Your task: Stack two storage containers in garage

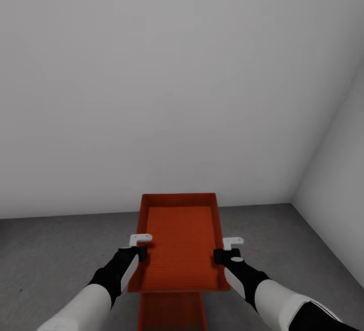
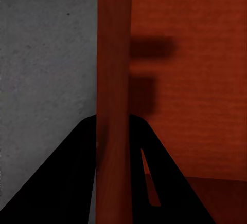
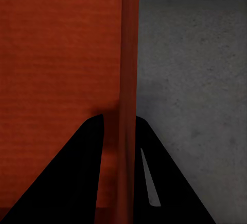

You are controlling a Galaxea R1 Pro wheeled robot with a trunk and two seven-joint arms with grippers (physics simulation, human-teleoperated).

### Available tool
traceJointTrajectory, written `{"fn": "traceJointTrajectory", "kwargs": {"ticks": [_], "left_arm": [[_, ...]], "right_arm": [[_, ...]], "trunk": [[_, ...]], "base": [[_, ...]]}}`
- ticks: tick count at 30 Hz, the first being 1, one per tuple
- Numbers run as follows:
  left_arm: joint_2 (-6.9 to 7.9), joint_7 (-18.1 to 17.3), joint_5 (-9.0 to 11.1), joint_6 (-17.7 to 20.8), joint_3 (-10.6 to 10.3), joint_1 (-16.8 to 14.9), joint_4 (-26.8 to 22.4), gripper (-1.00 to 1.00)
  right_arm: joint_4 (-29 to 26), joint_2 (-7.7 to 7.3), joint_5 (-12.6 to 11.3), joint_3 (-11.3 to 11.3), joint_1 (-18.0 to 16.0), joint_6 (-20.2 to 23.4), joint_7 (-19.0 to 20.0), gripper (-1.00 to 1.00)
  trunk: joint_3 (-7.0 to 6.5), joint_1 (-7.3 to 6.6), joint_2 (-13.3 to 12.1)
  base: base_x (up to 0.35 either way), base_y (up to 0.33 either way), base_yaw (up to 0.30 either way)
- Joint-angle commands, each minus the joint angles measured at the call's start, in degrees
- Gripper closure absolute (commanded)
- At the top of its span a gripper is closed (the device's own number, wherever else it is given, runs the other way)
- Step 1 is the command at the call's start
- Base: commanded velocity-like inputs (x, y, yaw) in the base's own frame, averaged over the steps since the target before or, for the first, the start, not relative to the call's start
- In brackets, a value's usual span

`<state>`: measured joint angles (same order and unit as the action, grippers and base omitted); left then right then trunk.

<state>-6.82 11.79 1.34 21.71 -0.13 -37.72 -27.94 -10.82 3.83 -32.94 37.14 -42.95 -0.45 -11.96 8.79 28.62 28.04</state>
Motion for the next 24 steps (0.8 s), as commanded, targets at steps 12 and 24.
{"fn": "traceJointTrajectory", "kwargs": {"ticks": [12, 24], "left_arm": [[0.41, 0.52, -0.82, 0.53, -0.22, 0.01, 0.52, 1.00], [0.41, 0.52, -0.82, 0.53, -0.22, 0.01, 0.52, 1.00]], "right_arm": [[-0.17, -1.28, 0.86, -1.90, -0.12, -0.16, -1.40, 1.00], [-0.17, -1.37, 0.86, -1.89, -0.12, -0.16, -1.40, 1.00]], "trunk": [[0.10, 0.03, 0.11], [0.10, 0.03, 0.11]], "base": [[0.000, 0.001, 0.079], [0.000, 0.000, 0.130]]}}
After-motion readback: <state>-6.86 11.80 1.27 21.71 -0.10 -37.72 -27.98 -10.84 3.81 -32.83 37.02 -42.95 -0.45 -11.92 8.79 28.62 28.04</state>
